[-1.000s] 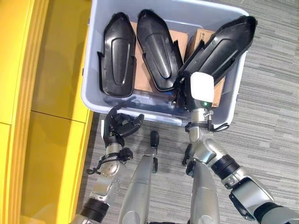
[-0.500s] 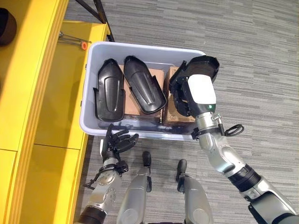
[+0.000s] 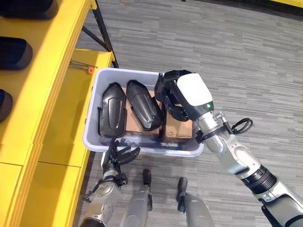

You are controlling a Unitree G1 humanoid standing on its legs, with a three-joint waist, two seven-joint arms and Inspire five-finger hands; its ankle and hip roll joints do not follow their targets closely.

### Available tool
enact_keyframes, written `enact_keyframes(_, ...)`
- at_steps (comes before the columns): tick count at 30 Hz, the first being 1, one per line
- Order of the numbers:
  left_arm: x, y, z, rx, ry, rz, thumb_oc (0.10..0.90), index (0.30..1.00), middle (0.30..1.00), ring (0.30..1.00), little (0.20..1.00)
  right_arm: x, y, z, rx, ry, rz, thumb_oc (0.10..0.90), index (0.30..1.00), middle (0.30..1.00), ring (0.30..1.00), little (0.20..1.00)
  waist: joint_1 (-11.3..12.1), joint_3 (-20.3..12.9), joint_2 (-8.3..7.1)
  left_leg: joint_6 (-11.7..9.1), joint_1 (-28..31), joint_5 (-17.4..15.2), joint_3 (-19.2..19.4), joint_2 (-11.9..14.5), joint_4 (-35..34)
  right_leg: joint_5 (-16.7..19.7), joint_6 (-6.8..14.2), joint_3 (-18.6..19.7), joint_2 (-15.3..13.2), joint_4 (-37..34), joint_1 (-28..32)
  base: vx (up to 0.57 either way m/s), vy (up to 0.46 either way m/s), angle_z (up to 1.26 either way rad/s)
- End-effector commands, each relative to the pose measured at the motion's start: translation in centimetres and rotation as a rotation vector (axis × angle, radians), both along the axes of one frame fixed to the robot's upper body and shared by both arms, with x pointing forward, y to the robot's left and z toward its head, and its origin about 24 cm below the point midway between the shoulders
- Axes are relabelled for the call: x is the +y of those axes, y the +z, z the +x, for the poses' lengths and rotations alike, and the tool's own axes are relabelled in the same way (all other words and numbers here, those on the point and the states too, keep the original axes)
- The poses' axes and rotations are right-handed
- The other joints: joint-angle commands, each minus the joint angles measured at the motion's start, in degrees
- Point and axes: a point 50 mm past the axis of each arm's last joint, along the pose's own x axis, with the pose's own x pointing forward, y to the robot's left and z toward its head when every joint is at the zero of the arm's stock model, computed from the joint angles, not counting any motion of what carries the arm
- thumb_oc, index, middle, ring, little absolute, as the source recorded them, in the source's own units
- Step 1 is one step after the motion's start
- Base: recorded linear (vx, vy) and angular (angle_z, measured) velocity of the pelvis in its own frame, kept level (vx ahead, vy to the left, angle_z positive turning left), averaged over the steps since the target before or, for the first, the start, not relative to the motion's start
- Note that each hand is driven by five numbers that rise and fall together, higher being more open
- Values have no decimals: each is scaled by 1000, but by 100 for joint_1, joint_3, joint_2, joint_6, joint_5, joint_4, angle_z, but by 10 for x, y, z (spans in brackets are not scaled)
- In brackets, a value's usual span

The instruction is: Move parts from the plastic box to the shelf.

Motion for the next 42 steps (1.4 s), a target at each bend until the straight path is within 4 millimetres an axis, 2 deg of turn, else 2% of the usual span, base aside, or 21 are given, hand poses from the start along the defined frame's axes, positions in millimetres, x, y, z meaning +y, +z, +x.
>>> enact_keyframes(1, 3, 13, 3, -94, -32, 7, 900, 1000, 1000, 1000, 1000, 26, 60, -23, -270, 199, 92, 400, 300, 300, 300, 300, 125, -961, -203, -126, 263, -1019, -175, 229, 338, -317, 173, 28, -131, -28, -43, 79, -80, -2)
enact_keyframes(3, 3, 8, -3, -69, -23, -4, 900, 1000, 1000, 1000, 1000, 29, 63, -24, -268, 218, 95, 400, 300, 300, 300, 300, 152, -1121, -173, -144, 392, -1005, -190, 265, 262, -350, 159, 20, -97, -84, 78, 87, -67, -1)
enact_keyframes(6, 4, 5, -5, -56, -20, -3, 900, 1000, 1000, 1000, 1000, 29, 64, -24, -272, 220, 90, 400, 300, 300, 300, 300, 165, -1166, -161, -157, 436, -995, -199, 275, 238, -369, 149, 3, -83, -95, 127, 32, -31, 1)
enact_keyframes(16, 12, -7, -21, -1, 37, -36, 900, 1000, 1000, 1000, 1000, 42, 71, -13, -256, 229, 84, 400, 300, 300, 300, 300, 413, -1494, 20, -306, 691, -919, -411, 418, 210, -712, -21, -181, 77, -22, 511, 27, -97, 8)
enact_keyframes(18, 14, -10, -27, 9, 72, -63, 900, 1000, 1000, 1000, 1000, 46, 78, -9, -279, 226, 83, 400, 300, 300, 300, 300, 606, -1460, 98, -426, 578, -696, -616, 512, 236, -822, -168, -339, 192, -93, 607, -86, -250, 25)
enact_keyframes(20, 14, -10, -28, 4, 78, -72, 900, 1000, 1000, 1000, 1000, 47, 83, -9, -293, 227, 91, 400, 300, 300, 300, 300, 639, -1433, 124, -474, 507, -595, -707, 531, 216, -828, -213, -422, 239, -159, 628, -67, -142, 33)
enact_keyframes(24, 13, -6, -29, -21, 98, -103, 900, 1000, 1000, 1000, 1000, 44, 94, -5, -347, 200, 81, 400, 300, 300, 300, 300, 871, -1301, 277, -722, 196, 19, -1179, 543, -85, -894, -328, -845, 284, -241, 579, -124, -110, 49)
enact_keyframes(25, 11, -2, -24, -41, 93, -105, 900, 1000, 1000, 1000, 1000, 37, 100, -4, -387, 167, 79, 400, 300, 300, 300, 300, 847, -1168, 275, -701, 17, 113, -986, 541, 131, -883, -370, -1045, 144, -178, 468, -187, -46, 101)
enact_keyframes(26, 11, -2, -24, -42, 93, -105, 900, 1000, 1000, 1000, 1000, 37, 100, -4, -388, 167, 79, 400, 300, 300, 300, 300, 844, -1163, 271, -699, 5, 101, -990, 533, 155, -895, -368, -1048, 135, -160, 461, -227, -122, 122)
enact_keyframes(27, 8, 2, -17, -64, 67, -108, 900, 1000, 1000, 1000, 1000, 28, 102, 0, -420, 109, 78, 400, 300, 300, 300, 300, 618, -1211, 189, -632, 137, -138, -73, 1006, 617, -972, -410, -1323, -16, -139, 359, -88, -95, 156)
enact_keyframes(29, 8, 2, -17, -63, 68, -108, 900, 1000, 1000, 1000, 1000, 28, 102, 0, -420, 110, 79, 400, 300, 300, 300, 300, 621, -1202, 196, -644, 142, -169, -74, 1021, 647, -999, -417, -1320, -6, -123, 369, -74, -22, 155)
enact_keyframes(30, 1, 1, -14, -56, 41, -116, 900, 1000, 1000, 1000, 1000, 20, 104, 1, -449, 70, 79, 400, 300, 300, 300, 300, 343, -1287, 251, -803, 484, -48, 815, 1657, 570, -1018, -430, -1735, -157, 26, 367, -63, 53, 133)
enact_keyframes(31, 1, 1, -14, -55, 41, -117, 900, 1000, 1000, 1000, 1000, 20, 104, 1, -449, 70, 78, 400, 300, 300, 300, 300, 340, -1280, 258, -812, 509, -30, 814, 1661, 538, -1031, -430, -1740, -155, 42, 375, -82, 119, 148)
enact_keyframes(32, 0, 0, -14, -52, 33, -117, 900, 1000, 1000, 1000, 1000, 17, 104, 0, -452, 62, 85, 400, 300, 300, 300, 300, 244, -1308, 307, -890, 612, 94, 1108, 1897, 433, -1036, -400, -1901, -251, 154, 360, 6, 110, 130)
enact_keyframes(33, -1, -1, -15, -46, 32, -120, 900, 1000, 1000, 1000, 1000, 14, 103, -1, -446, 54, 89, 400, 300, 300, 300, 300, 205, -1334, 372, -959, 698, 208, 1167, 2004, 258, -1069, -365, -1978, -322, 315, 351, 25, 231, 181)
enact_keyframes(34, -5, -2, -16, -38, 11, -128, 900, 1000, 1000, 1000, 1000, 9, 103, -1, -444, 40, 100, 400, 300, 300, 300, 300, 159, -1388, 478, -928, 785, 195, 1371, 2019, -83, -1082, -305, -2150, -533, 654, 328, 80, 375, 168)
enact_keyframes(35, -10, -4, -16, -24, -23, -116, 900, 1000, 1000, 1000, 1000, 3, 97, -1, -436, 15, 110, 400, 300, 300, 300, 300, 177, -1395, 574, -880, 769, 93, 1412, 1880, -203, -1023, -221, -2333, -843, 957, 374, 80, 383, 130)
enact_keyframes(38, -8, -2, -17, -33, -46, -87, 900, 1000, 1000, 1000, 1000, -4, 92, -1, -414, -7, 128, 400, 300, 300, 300, 300, 207, -1395, 561, -726, 755, -170, 1184, 1547, -144, -859, -76, -2452, -1197, 1021, 535, 47, 262, 85)
enact_keyframes(39, -8, -2, -18, -33, -47, -87, 900, 1000, 1000, 1000, 1000, -4, 92, -1, -414, -7, 128, 400, 300, 300, 300, 300, 201, -1395, 556, -721, 751, -175, 1177, 1540, -138, -856, -71, -2459, -1204, 1020, 541, 23, 211, 60)
enact_keyframes(41, -7, -1, -19, -37, -64, -60, 900, 1000, 1000, 1000, 1000, -8, 88, 2, -407, -43, 116, 400, 300, 300, 300, 300, 337, -1458, 482, -558, 663, -500, 1030, 1137, -32, -511, 173, -2751, -1580, 843, 786, 40, 317, 65)
enact_keyframes(42, -7, -1, -19, -37, -64, -59, 900, 1000, 1000, 1000, 1000, -8, 88, 2, -407, -44, 117, 400, 300, 300, 300, 300, 325, -1459, 472, -547, 659, -512, 1018, 1120, -22, -494, 189, -2766, -1594, 830, 803, 28, 250, 55)
